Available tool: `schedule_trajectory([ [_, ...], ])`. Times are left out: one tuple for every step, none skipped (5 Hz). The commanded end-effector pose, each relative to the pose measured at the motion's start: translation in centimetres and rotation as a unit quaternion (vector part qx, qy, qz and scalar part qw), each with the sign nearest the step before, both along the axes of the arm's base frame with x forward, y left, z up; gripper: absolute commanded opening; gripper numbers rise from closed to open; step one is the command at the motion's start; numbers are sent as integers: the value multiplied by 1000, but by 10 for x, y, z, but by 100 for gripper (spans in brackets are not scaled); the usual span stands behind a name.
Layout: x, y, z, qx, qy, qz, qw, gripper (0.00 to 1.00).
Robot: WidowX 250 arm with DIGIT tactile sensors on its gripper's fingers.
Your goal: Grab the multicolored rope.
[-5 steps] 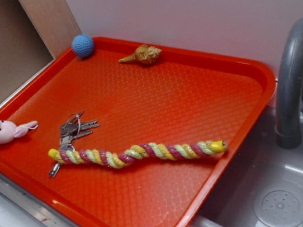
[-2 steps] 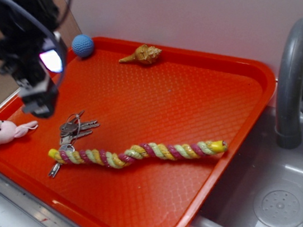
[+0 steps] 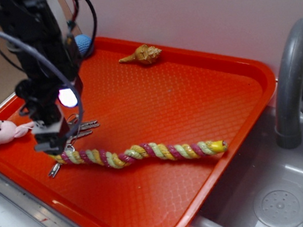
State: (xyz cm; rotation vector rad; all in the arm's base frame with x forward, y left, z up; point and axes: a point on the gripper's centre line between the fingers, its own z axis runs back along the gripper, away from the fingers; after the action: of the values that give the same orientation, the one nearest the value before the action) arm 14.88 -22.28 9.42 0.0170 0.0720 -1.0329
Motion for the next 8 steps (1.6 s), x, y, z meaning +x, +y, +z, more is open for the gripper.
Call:
schedule_trajectory([
  [-8, 3, -24, 19, 31, 19, 999, 100],
  [-8, -3, -37, 44, 43, 0, 998, 100],
  [-12, -11, -44, 74, 52, -34, 995, 100],
  [-13, -14, -47, 92, 56, -61, 992, 100],
  [-14, -17, -47, 95, 51, -63, 992, 0],
  [-10, -18, -38, 72, 49, -50, 995, 0],
  [0, -13, -14, 19, 76, 51, 996, 0],
  [12, -8, 14, -4, 47, 90, 995, 0],
])
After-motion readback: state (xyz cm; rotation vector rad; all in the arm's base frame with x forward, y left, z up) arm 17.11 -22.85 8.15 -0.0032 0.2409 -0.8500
